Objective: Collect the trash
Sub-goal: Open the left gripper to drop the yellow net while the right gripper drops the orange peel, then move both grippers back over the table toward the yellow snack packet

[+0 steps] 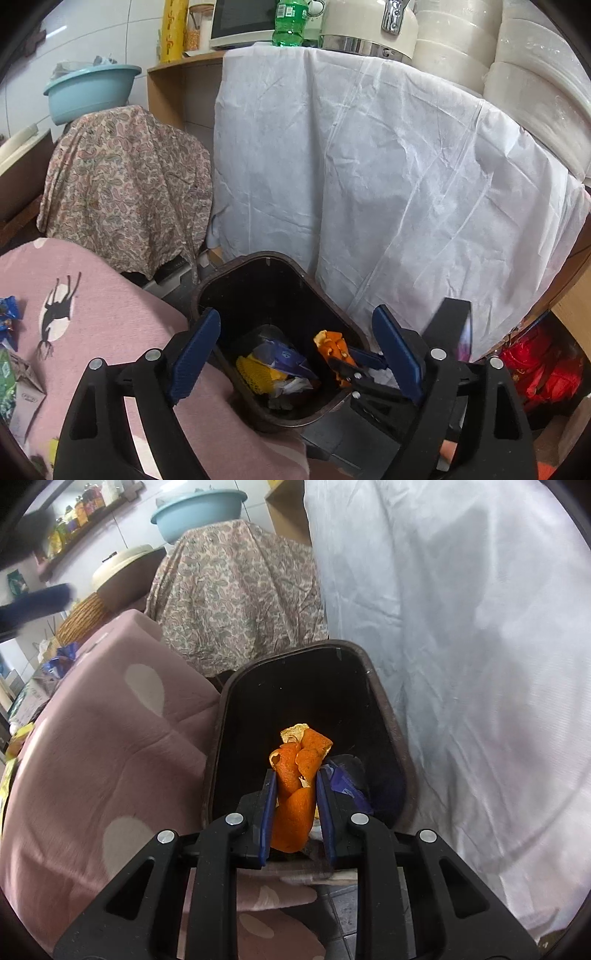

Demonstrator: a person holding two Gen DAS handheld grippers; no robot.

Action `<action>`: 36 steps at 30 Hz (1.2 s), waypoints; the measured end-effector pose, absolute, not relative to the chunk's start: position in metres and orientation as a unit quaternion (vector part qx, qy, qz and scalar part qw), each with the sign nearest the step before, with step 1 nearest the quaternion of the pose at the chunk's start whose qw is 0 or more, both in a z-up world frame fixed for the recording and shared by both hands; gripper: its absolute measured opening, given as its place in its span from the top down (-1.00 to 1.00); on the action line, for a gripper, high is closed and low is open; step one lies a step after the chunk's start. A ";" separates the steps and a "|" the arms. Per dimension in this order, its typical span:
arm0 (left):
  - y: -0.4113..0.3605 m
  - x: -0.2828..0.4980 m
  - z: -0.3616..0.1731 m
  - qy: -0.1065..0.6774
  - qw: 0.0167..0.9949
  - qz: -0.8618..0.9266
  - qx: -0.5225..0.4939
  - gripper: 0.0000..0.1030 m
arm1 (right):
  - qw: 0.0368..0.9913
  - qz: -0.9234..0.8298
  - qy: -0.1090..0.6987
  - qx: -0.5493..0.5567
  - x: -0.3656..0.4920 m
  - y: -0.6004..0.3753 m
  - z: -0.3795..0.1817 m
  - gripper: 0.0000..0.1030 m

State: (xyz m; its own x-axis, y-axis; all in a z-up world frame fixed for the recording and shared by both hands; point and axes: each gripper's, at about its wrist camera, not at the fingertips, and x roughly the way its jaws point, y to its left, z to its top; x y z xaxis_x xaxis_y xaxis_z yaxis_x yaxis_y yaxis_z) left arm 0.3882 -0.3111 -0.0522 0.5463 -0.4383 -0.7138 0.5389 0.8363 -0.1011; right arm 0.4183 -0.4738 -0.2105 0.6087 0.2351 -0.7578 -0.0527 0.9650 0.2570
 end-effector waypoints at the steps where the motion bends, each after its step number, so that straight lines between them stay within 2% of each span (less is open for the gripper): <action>1: -0.310 0.388 -0.051 0.384 0.879 -0.276 0.068 -0.63 | 0.889 0.080 0.438 0.103 0.423 -0.472 -0.213 0.56; 3: -0.304 0.389 -0.048 0.378 0.883 -0.268 0.070 -0.64 | 0.889 0.071 0.443 0.091 0.434 -0.468 -0.220 0.50; 4: -0.302 0.389 -0.046 0.377 0.884 -0.266 0.068 -0.64 | 0.889 0.070 0.443 0.087 0.436 -0.466 -0.223 0.35; 5: -0.298 0.390 -0.044 0.377 0.885 -0.265 0.064 -0.65 | 0.891 0.067 0.442 0.081 0.438 -0.463 -0.225 0.07; 7: -0.291 0.387 -0.040 0.375 0.887 -0.265 0.057 -0.66 | 0.895 0.050 0.438 0.067 0.438 -0.460 -0.226 -0.36; 15: -0.267 0.365 -0.035 0.370 0.889 -0.266 0.039 -0.73 | 0.907 0.056 0.410 0.071 0.400 -0.455 -0.203 -0.38; 18: -0.257 0.350 -0.036 0.371 0.887 -0.272 0.030 -0.74 | 0.915 0.066 0.391 0.072 0.376 -0.452 -0.186 -0.46; 25: -0.231 0.317 -0.035 0.352 0.897 -0.261 0.061 -0.76 | 0.922 0.084 0.369 0.079 0.327 -0.441 -0.150 -0.48; 36: -0.126 0.263 -0.021 0.318 0.926 -0.200 0.048 -0.78 | 0.924 0.172 0.335 0.061 0.274 -0.372 -0.092 -0.48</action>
